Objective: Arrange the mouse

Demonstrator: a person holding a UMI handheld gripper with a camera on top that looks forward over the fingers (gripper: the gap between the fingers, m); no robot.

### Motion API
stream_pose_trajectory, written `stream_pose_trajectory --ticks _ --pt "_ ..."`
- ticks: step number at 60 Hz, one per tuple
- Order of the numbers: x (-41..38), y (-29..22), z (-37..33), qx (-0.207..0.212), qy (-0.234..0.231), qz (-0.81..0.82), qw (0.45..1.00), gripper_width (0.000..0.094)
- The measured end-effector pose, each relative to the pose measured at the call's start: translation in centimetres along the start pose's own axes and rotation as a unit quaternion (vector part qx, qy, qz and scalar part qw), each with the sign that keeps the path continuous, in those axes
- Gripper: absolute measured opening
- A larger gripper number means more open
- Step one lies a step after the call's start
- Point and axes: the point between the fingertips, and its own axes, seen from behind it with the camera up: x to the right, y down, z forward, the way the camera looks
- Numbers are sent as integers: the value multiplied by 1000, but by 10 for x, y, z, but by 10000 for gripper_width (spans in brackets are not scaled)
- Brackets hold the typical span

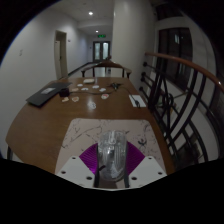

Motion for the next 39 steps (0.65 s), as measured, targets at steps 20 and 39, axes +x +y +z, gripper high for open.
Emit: stream_pose_trajectory --ticks 20,39 --pt "17 0 -17 -11 -23 13 1000 872" --pt "55 34 -115 6 -67 4 998 850"
